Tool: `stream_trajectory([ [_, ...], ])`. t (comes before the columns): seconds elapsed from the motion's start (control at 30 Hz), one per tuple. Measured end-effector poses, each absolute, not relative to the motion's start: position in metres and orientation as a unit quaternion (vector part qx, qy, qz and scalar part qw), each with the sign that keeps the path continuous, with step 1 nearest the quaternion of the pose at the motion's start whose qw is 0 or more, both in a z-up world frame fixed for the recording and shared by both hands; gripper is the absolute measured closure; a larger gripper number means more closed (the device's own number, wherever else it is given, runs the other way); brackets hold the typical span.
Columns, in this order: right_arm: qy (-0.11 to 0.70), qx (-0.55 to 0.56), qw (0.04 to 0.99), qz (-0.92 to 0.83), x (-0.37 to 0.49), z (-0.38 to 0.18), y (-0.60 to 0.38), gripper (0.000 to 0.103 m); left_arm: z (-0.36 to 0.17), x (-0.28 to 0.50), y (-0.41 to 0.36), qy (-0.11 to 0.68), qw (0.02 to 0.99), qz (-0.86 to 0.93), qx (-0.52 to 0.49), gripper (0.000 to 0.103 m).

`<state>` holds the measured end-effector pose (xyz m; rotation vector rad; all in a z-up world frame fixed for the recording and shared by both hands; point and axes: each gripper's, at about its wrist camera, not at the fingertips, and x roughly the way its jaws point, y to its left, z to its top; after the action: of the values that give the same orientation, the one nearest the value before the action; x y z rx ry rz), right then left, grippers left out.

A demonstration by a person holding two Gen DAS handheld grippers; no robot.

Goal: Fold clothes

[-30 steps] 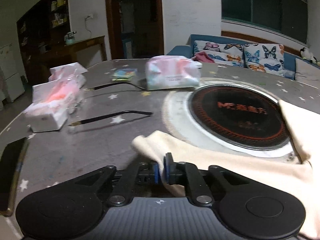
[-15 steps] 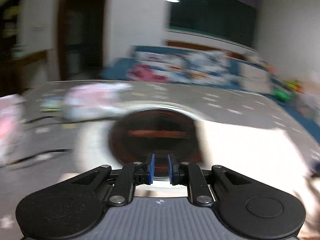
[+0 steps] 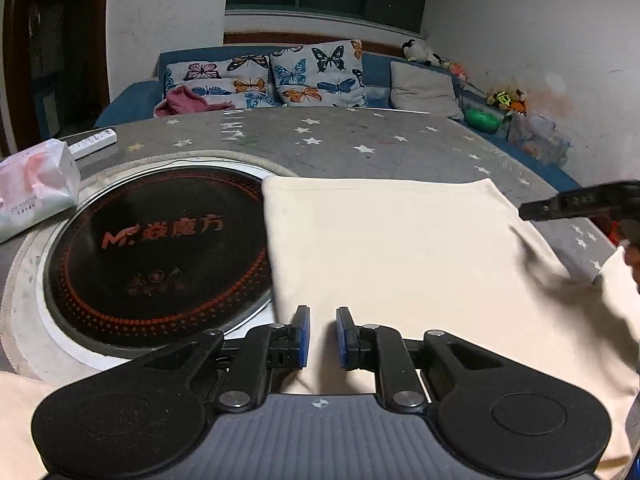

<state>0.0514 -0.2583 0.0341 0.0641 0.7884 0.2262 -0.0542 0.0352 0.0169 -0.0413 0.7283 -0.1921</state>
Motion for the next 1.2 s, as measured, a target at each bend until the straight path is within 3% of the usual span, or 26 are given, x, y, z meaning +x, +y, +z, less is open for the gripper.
stream_trajectory([
  [0.3,0.376,0.043,0.923,0.064,0.087,0.014,-0.248,0.097,0.016,-0.054,0.044,0.349,0.933,-0.085,-0.014,0.086],
  [0.43,0.366,0.022,0.928,0.060,0.099,0.011,-0.238,0.097,0.015,-0.050,0.048,0.349,0.935,-0.064,-0.013,0.086],
  [0.63,0.359,-0.002,0.930,0.077,0.095,0.027,-0.238,0.089,0.016,-0.052,0.055,0.349,0.935,-0.054,-0.022,0.084],
  [0.97,0.359,-0.053,0.911,0.194,0.000,0.056,-0.230,0.089,0.042,-0.085,0.018,0.315,0.943,-0.105,-0.005,0.084],
  [1.2,0.376,-0.089,0.893,0.232,-0.057,0.040,-0.221,0.089,0.034,-0.109,-0.028,0.318,0.932,-0.170,0.024,0.077],
])
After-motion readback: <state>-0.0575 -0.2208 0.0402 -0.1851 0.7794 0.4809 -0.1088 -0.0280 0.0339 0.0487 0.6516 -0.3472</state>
